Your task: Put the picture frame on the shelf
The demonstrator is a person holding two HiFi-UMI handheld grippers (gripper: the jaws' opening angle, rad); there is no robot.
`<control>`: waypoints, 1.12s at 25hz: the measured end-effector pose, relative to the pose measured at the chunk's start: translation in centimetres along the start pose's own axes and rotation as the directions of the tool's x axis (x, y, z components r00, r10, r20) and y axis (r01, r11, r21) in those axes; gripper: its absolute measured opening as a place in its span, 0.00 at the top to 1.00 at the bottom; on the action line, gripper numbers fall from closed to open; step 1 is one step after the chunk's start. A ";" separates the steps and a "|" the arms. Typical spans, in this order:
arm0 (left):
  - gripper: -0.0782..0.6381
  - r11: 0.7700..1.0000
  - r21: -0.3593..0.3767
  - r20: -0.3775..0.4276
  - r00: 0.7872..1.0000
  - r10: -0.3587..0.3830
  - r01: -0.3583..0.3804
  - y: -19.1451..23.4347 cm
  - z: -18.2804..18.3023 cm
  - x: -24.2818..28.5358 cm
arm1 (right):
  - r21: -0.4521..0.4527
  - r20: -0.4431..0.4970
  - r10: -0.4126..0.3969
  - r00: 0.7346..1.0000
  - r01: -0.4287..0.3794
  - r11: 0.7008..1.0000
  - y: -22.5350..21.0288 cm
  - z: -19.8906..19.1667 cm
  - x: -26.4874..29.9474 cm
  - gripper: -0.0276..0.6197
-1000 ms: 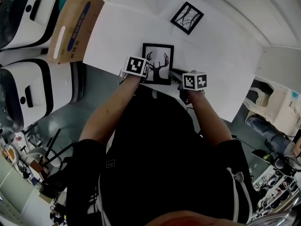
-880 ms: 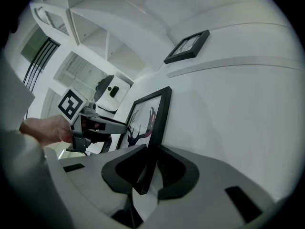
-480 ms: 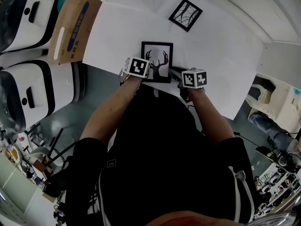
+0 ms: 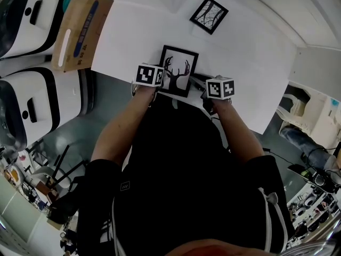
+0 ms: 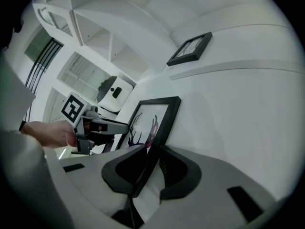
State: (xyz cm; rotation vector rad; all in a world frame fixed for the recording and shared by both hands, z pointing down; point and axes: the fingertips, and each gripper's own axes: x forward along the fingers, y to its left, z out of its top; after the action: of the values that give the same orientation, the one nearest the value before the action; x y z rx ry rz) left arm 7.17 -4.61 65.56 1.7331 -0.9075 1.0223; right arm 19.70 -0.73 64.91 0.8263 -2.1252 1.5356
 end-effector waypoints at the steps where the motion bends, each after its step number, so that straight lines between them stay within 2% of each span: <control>1: 0.79 1.000 0.005 0.001 1.000 -0.008 0.008 -0.2 0.0 0.0 | 0.004 0.011 -0.006 1.000 0.006 1.000 -0.3 0.2 -0.3 0.83; 4: 0.79 1.000 -0.001 0.009 1.000 -0.030 0.030 -0.5 0.2 -0.3 | 0.007 0.032 -0.041 0.999 0.041 0.999 -1.5 0.7 -1.3 0.83; 8: 0.79 0.998 -0.023 0.042 0.998 -0.053 0.054 -0.7 0.8 -1.1 | 0.029 0.064 -0.029 0.998 0.027 0.999 -1.7 0.9 -2.4 0.83; 10: 0.79 0.998 -0.029 0.061 0.996 -0.062 0.064 -0.7 1.3 -1.6 | 0.042 0.097 0.004 0.995 -0.008 0.999 -1.4 1.3 -2.9 0.81; 15: 0.79 0.997 0.001 0.107 0.992 -0.072 0.072 -1.3 2.5 -3.0 | 0.043 0.163 0.154 0.975 -0.163 0.986 1.2 2.5 -4.0 0.71; 21: 0.79 0.994 0.022 0.184 0.977 -0.112 0.109 -3.2 3.8 -5.5 | -0.013 0.198 0.213 0.957 -0.215 0.977 3.0 3.6 -5.4 0.69; 28: 0.79 0.988 0.067 0.255 0.956 -0.148 0.136 -6.0 4.3 -8.3 | -0.057 0.248 0.316 0.916 -0.312 0.948 5.7 4.9 -7.6 0.70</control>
State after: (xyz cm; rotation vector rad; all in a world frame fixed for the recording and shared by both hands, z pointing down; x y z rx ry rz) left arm 10.33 -5.45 54.93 1.9754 -0.9096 0.7401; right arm 21.83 -2.35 54.54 0.7358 -2.5587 1.6362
